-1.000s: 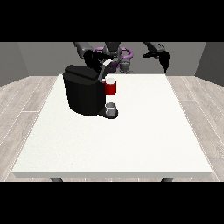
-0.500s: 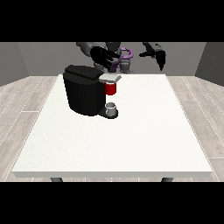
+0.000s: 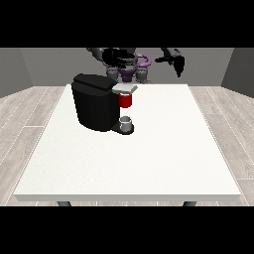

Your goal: Insert the coffee pod into the coffee machine and close the lid

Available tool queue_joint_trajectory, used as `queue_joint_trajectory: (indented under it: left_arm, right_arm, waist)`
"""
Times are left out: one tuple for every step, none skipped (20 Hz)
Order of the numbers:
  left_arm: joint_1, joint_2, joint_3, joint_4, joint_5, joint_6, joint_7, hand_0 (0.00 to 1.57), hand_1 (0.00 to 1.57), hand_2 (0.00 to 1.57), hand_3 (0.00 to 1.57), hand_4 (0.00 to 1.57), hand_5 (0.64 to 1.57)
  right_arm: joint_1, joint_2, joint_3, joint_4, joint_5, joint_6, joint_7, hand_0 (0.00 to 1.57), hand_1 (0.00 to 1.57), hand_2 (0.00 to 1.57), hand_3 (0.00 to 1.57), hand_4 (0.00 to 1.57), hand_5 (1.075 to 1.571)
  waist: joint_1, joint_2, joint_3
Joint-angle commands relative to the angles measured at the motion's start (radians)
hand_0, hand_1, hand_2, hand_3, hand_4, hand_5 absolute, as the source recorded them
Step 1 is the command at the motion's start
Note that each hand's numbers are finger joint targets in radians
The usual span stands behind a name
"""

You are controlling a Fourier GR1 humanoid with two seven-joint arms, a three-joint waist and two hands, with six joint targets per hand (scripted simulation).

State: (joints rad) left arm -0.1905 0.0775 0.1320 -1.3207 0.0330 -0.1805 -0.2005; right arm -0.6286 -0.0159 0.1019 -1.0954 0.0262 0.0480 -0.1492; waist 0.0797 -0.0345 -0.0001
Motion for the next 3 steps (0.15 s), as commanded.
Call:
queue_joint_trajectory:
  left_arm:
    - [0.033, 0.008, 0.034, 0.049, -0.008, 0.035, -0.022, 0.00, 0.00, 0.00, 0.00, 0.19, 1.571]
    - [0.061, 0.012, 0.029, 0.050, -0.015, 0.022, -0.077, 0.00, 0.00, 0.00, 0.00, 0.19, 1.571]
    - [0.016, 0.020, 0.041, 0.045, 0.008, 0.023, -0.010, 0.00, 0.00, 0.00, 0.00, 0.19, 1.571]
  right_arm:
    - [0.171, 0.015, 0.069, -0.088, -0.103, 0.003, -0.053, 0.00, 0.00, 0.00, 0.00, 0.28, 1.571]
    - [0.169, 0.015, 0.052, -0.093, -0.073, -0.016, -0.033, 0.00, 0.00, 0.00, 0.00, 0.25, 1.571]
    - [0.229, 0.015, 0.108, -0.102, -0.098, -0.061, -0.052, 0.00, 0.00, 0.00, 0.00, 0.16, 1.571]
  waist:
    - [-0.076, -0.055, 0.0003]
    - [-0.076, -0.043, 0.0000]
    - [-0.075, -0.055, 0.0002]
